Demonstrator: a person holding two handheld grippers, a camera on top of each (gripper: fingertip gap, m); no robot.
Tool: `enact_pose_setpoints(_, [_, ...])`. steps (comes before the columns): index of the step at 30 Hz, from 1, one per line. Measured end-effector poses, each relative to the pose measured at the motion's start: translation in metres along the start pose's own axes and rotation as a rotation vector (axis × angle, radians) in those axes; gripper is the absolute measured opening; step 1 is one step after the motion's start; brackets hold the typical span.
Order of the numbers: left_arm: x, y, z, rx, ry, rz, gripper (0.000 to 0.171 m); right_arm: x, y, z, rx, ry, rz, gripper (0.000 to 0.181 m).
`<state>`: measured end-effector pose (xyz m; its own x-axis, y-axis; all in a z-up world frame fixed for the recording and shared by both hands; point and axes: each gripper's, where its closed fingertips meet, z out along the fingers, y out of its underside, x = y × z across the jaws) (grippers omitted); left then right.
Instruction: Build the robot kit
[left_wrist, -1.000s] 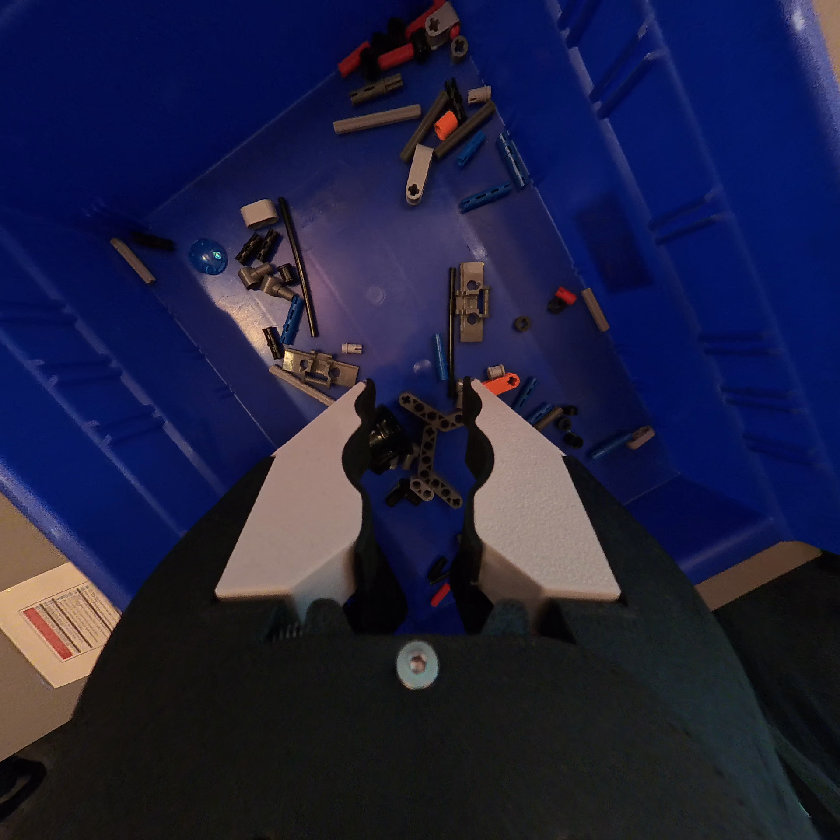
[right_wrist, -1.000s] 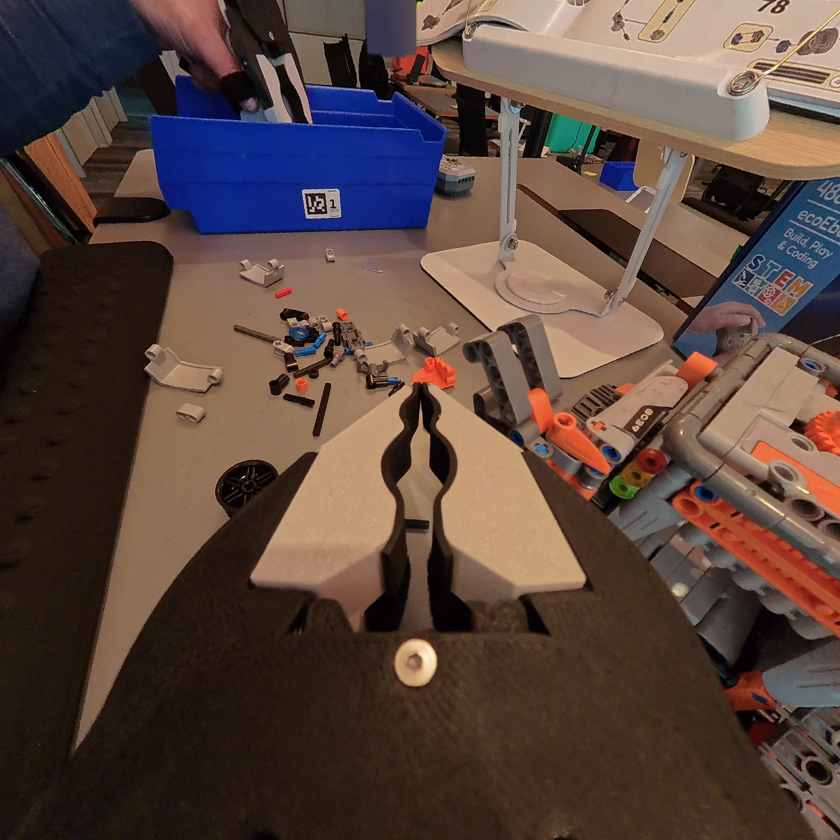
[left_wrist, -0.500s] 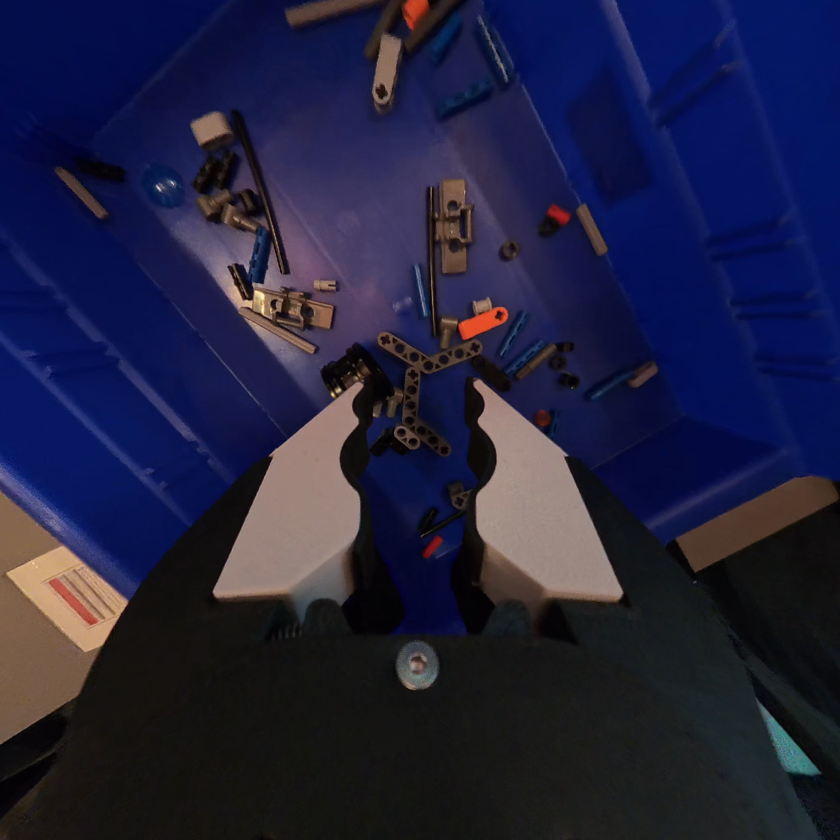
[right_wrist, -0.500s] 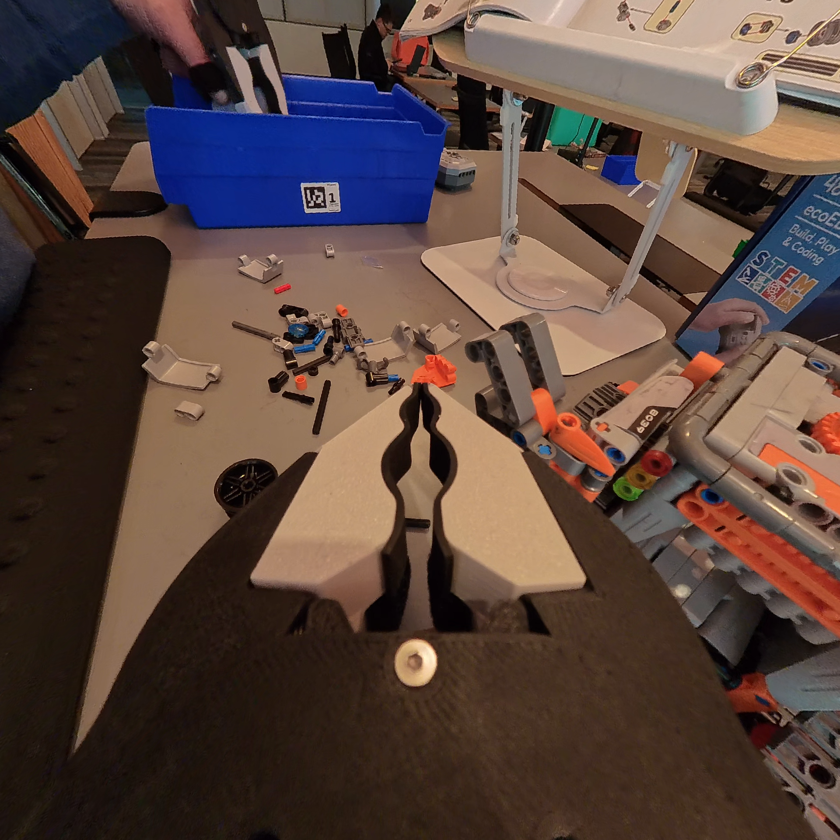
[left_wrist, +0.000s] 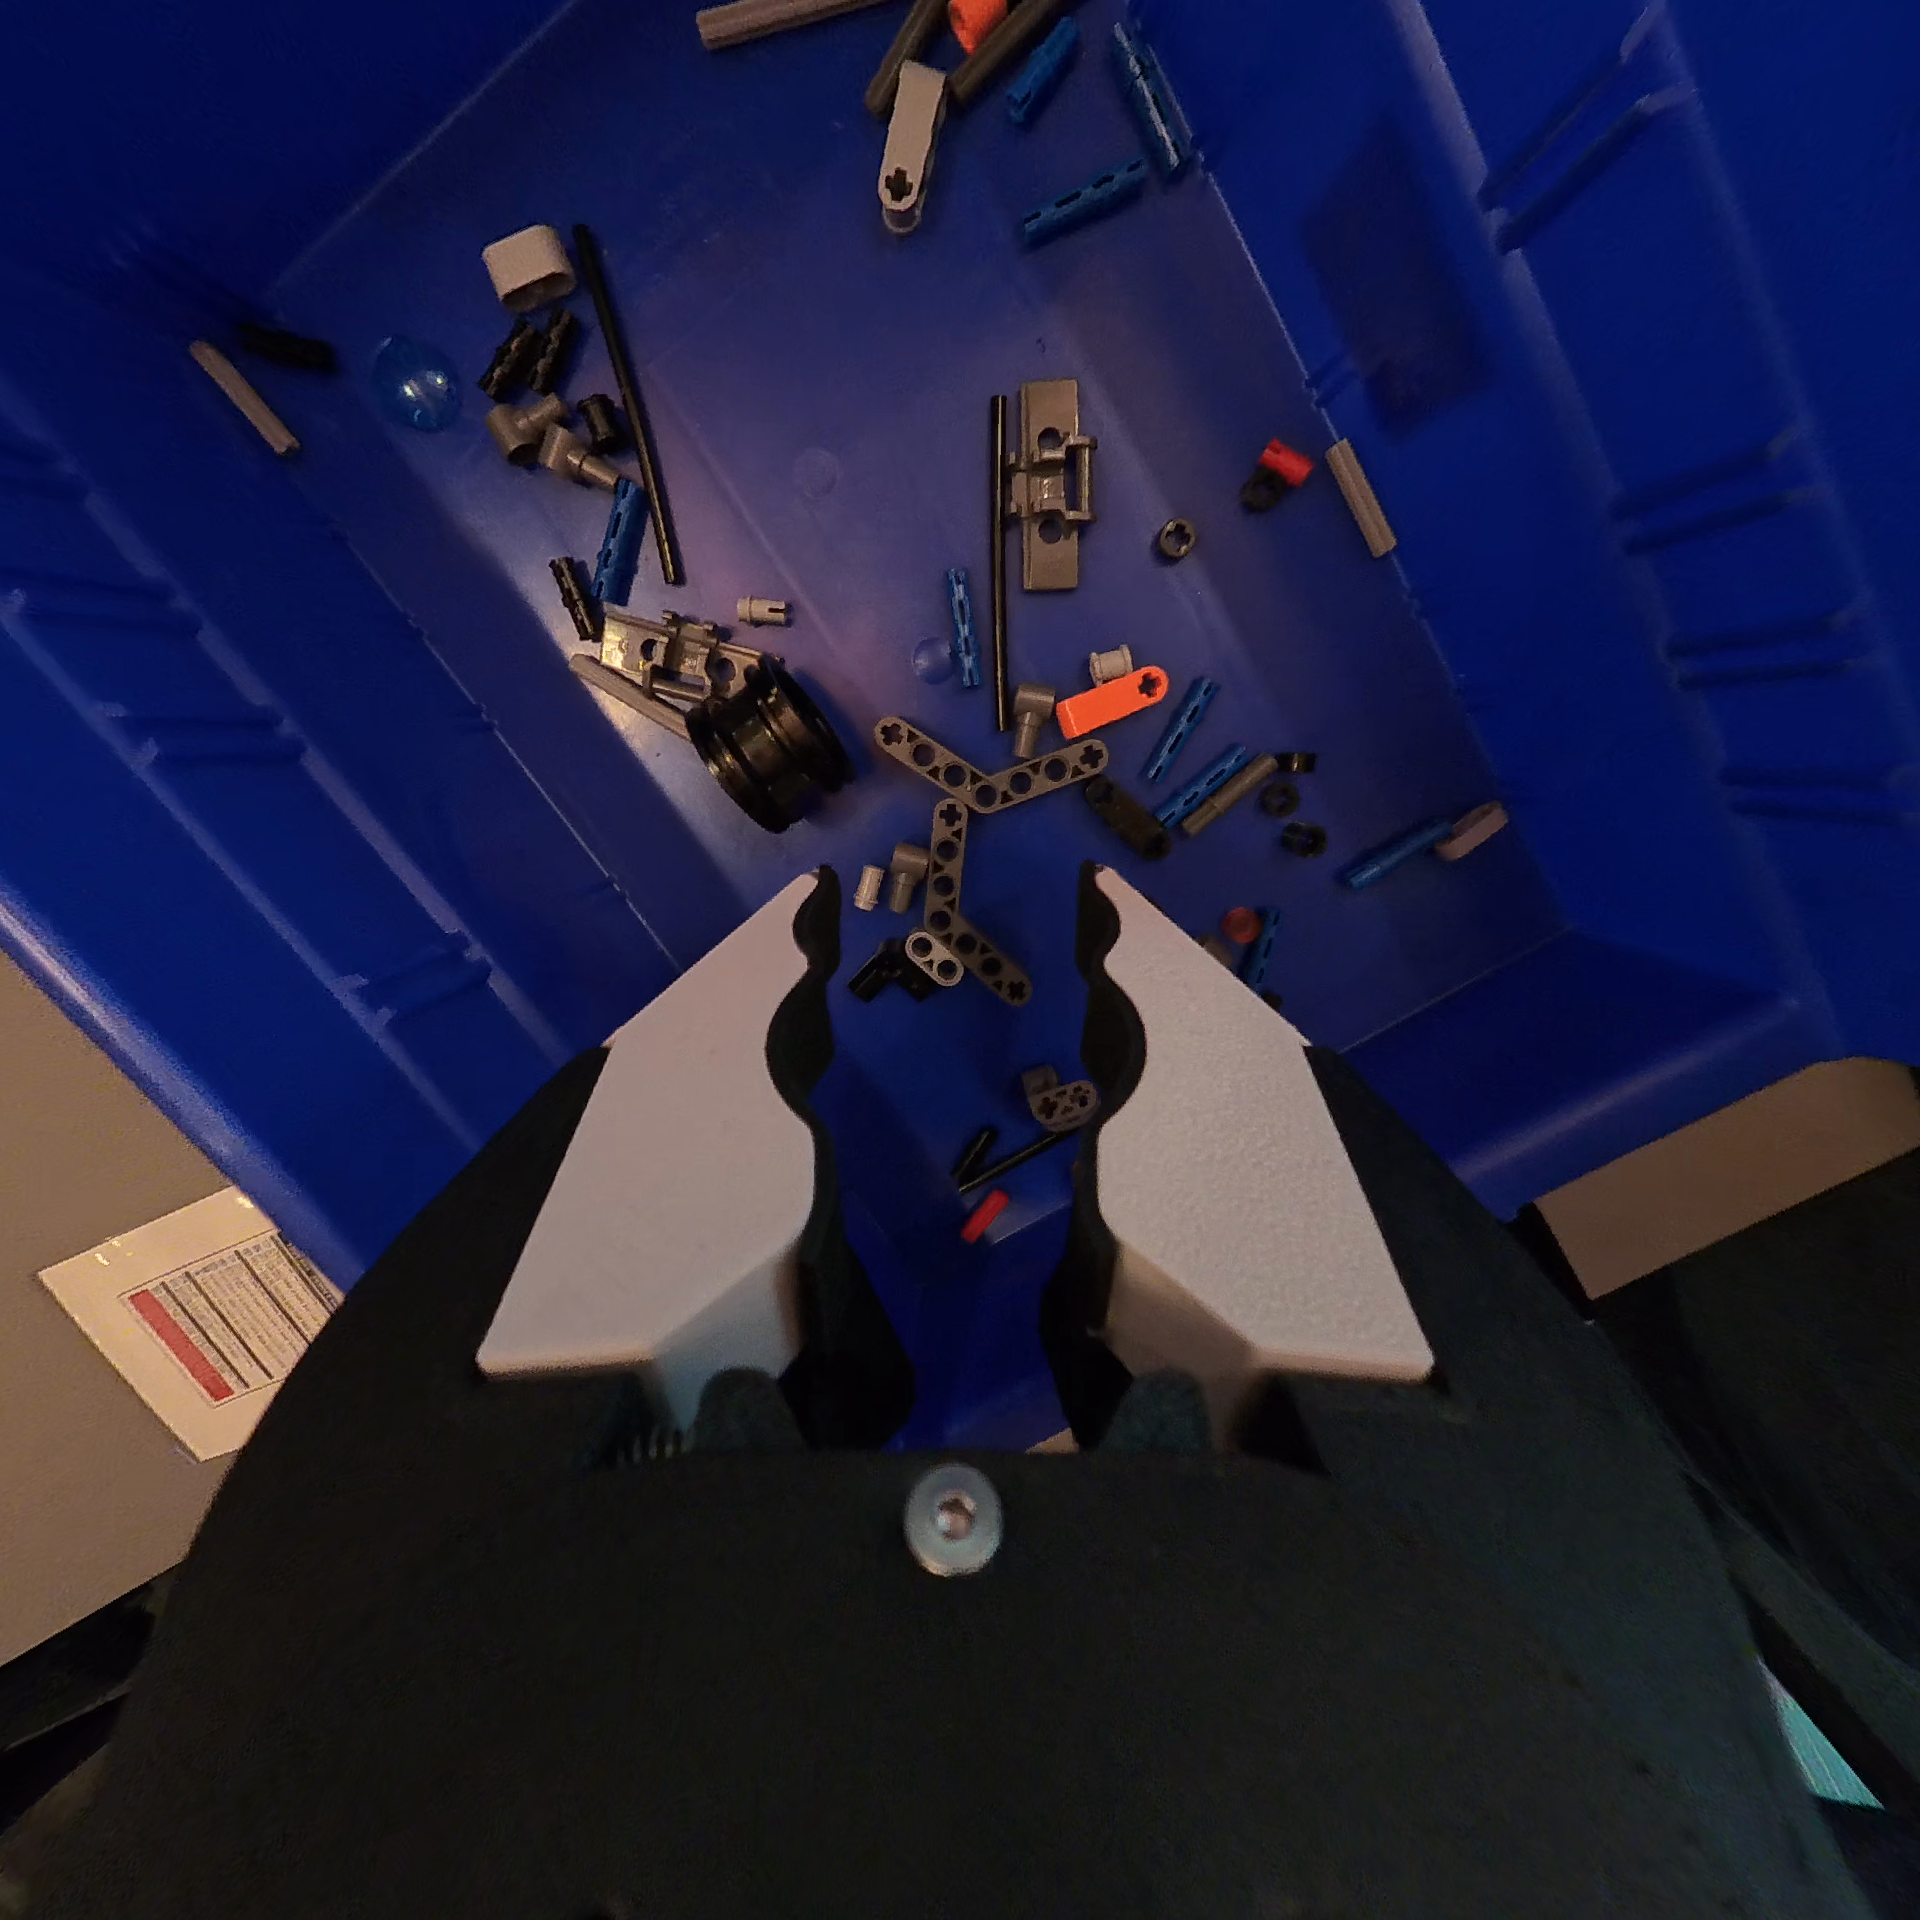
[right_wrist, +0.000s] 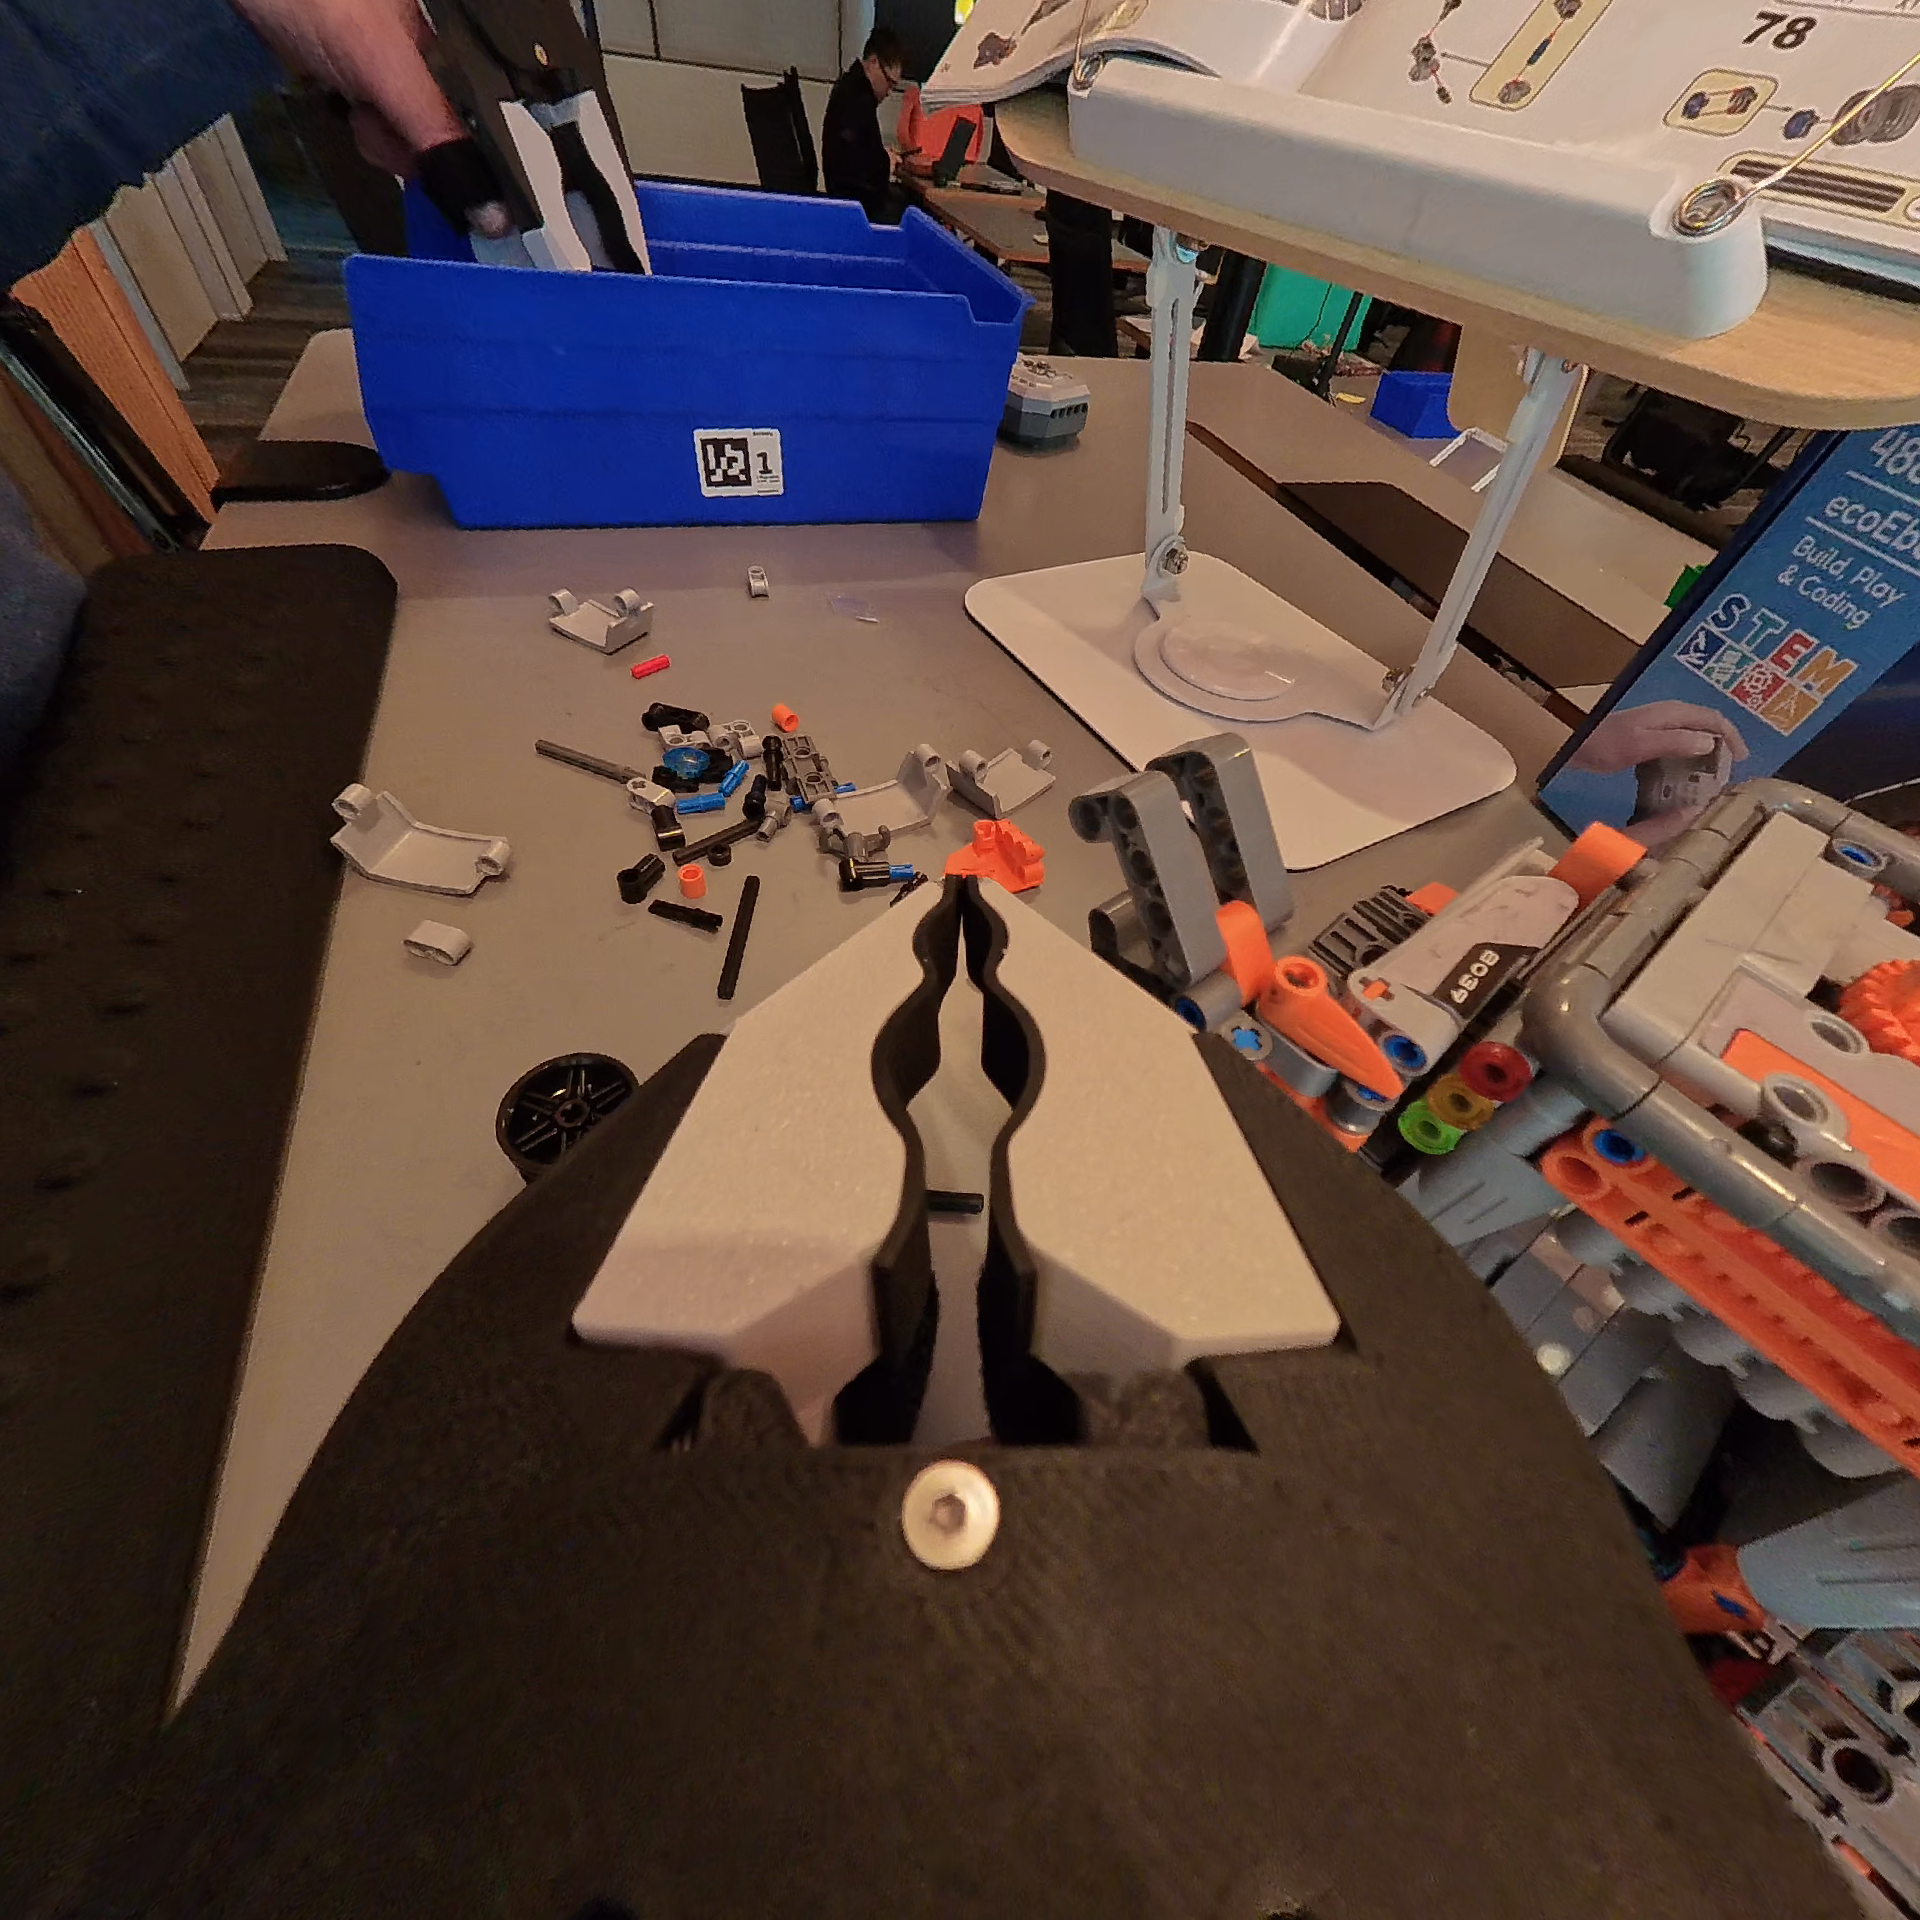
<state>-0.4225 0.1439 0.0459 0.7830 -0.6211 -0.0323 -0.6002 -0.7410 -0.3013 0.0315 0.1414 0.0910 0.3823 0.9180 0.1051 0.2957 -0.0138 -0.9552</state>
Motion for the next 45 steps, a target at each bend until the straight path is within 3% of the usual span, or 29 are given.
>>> enact_pose_setpoints(16, [-0.009,-0.003,-0.015,0.047,-0.062,-0.010,0.037,0.001,-0.004,0.000,0.010,0.003,-0.010,0.000])
enact_pose_setpoints(23, [0.004,-0.039,-0.055,0.217,-0.141,0.044,0.034,0.003,-0.008,0.004,-0.002,0.018,-0.013,0.000])
enact_pose_setpoints(25, [0.019,-0.058,-0.071,0.298,-0.148,0.074,0.033,0.002,-0.009,0.006,-0.011,0.016,-0.018,0.000])
enact_pose_setpoints(30, [0.098,-0.104,-0.085,0.444,-0.048,0.228,0.031,-0.010,-0.008,0.017,-0.057,-0.033,-0.025,0.005])
enact_pose_setpoints(36, [0.182,-0.127,-0.050,0.418,0.098,0.359,0.032,-0.026,-0.005,0.024,-0.120,-0.055,-0.087,0.006])
enact_pose_setpoints(42, [0.227,-0.141,-0.017,0.419,0.127,0.390,0.032,-0.042,-0.009,0.033,-0.165,-0.096,-0.085,0.007])
enact_pose_setpoints(45, [0.250,-0.143,-0.002,0.410,0.186,0.388,0.034,-0.051,0.004,0.045,-0.258,-0.117,-0.094,0.011])
